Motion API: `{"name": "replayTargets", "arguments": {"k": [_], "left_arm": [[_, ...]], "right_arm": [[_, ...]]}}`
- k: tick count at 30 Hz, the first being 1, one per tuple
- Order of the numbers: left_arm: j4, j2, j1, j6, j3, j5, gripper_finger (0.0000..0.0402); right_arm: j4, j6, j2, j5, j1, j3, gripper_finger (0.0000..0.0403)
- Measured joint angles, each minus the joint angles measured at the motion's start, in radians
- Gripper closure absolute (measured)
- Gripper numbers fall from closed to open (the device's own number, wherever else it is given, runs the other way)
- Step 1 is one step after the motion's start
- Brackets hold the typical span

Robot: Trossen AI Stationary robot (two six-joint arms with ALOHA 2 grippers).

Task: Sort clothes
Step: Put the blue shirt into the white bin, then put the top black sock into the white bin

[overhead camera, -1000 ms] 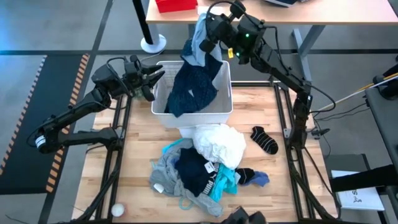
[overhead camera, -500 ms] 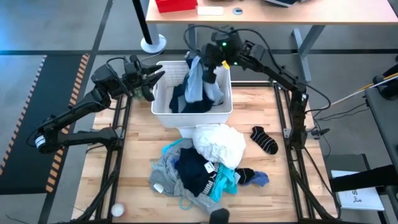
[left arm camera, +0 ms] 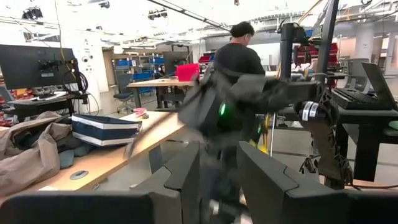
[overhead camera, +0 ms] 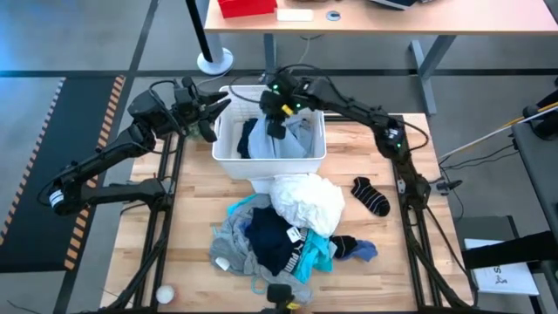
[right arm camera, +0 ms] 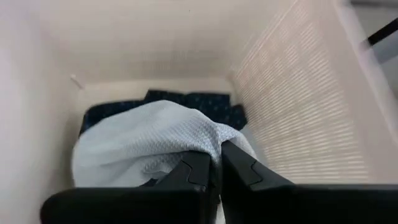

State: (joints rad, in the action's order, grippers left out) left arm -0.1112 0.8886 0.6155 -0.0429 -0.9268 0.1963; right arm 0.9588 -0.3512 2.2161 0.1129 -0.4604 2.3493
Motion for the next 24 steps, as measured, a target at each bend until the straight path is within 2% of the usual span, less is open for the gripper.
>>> {"name": "replayTargets", "arguments": {"k": [6,12,17,24], "left_arm": [[0.001,0.000,0.000,0.000,0.000,0.000,0.0314],[0.009,0.000,0.000,0.002,0.000,0.000,0.0311],[0.016,0.000,0.000,0.003,0.000,-0.002,0.0293],[0.016,0.000,0.000,0.004,0.000,-0.003,0.0259]], "right_arm": [[0.002,0.019,0.075,-0.001,-0.001,0.000,0.0368],[0.034,0.014,0.103,-0.001,0.003,-0.002,0.0308],[0.040,0.012,0.068,-0.009,0.015,-0.002,0.0236],[0.064,-0.031,-0.049,-0.009,0.035,-0.002,0.0149]]}}
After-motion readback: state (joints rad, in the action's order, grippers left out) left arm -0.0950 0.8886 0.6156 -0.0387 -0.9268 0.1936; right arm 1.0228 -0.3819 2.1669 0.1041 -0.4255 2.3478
